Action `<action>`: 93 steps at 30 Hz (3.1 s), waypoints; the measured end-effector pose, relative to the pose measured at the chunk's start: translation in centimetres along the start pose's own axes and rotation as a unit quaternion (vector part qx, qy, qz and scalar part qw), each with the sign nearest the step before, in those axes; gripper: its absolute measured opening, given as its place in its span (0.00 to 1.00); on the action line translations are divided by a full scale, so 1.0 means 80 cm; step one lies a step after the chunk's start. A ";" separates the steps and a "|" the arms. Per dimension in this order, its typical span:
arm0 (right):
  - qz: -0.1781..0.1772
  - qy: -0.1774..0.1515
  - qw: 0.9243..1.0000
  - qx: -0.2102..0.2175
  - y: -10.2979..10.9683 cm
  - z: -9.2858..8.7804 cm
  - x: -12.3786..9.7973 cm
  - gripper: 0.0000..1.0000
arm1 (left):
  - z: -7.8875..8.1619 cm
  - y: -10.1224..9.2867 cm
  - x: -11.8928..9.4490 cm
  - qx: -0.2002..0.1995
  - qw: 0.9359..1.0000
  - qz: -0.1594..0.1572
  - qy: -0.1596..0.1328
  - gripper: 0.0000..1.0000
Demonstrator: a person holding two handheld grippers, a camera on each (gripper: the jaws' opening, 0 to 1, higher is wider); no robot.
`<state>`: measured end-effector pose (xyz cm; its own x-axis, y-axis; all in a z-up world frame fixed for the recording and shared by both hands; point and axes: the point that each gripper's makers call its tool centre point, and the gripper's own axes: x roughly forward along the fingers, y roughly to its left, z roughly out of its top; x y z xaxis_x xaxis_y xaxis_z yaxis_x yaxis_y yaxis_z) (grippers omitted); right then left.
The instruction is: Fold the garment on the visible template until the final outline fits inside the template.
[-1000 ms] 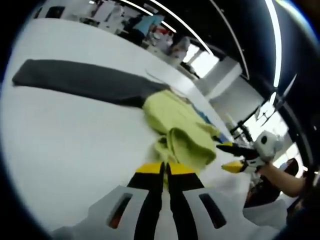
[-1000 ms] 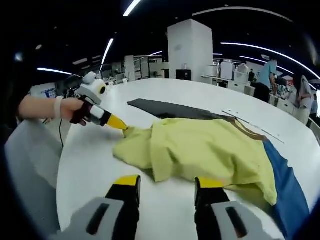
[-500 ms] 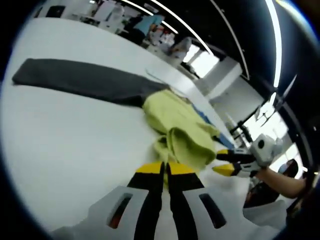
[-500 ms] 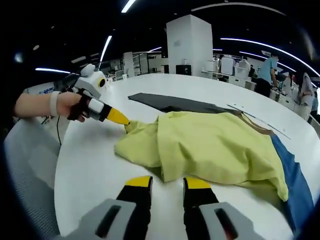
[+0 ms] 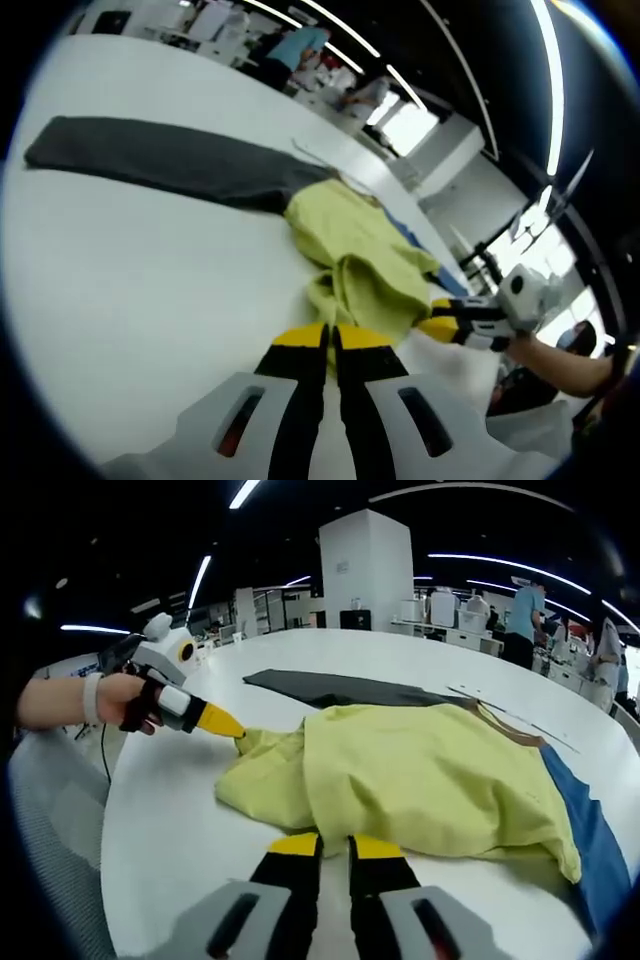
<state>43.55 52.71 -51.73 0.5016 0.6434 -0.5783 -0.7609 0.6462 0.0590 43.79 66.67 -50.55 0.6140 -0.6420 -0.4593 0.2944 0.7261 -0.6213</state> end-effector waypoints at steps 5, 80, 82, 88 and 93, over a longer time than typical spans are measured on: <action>-0.003 0.004 1.000 -0.009 -0.003 -0.002 -0.004 0.00 | 0.000 -0.001 0.000 0.000 1.000 0.000 0.000 0.00; -0.017 0.138 0.985 -0.097 -0.014 -0.143 -0.217 0.00 | -0.077 -0.006 -0.081 0.032 0.990 -0.003 0.140 0.00; -0.013 0.148 0.984 -0.101 -0.011 -0.147 -0.221 0.00 | -0.079 -0.009 -0.082 0.027 0.989 -0.007 0.142 0.00; 0.002 0.174 0.978 -0.112 -0.005 -0.162 -0.234 0.00 | -0.091 -0.013 -0.086 0.032 0.986 -0.009 0.161 0.00; 0.014 0.185 0.976 -0.110 0.002 -0.173 -0.235 0.00 | -0.100 -0.014 -0.090 0.029 0.985 -0.007 0.171 0.00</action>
<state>28.27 35.02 -52.13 0.3276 0.4401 -0.8360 -0.8622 0.5011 -0.0740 33.20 68.53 -51.64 0.3295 -0.6896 -0.6448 0.3489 0.7236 -0.5956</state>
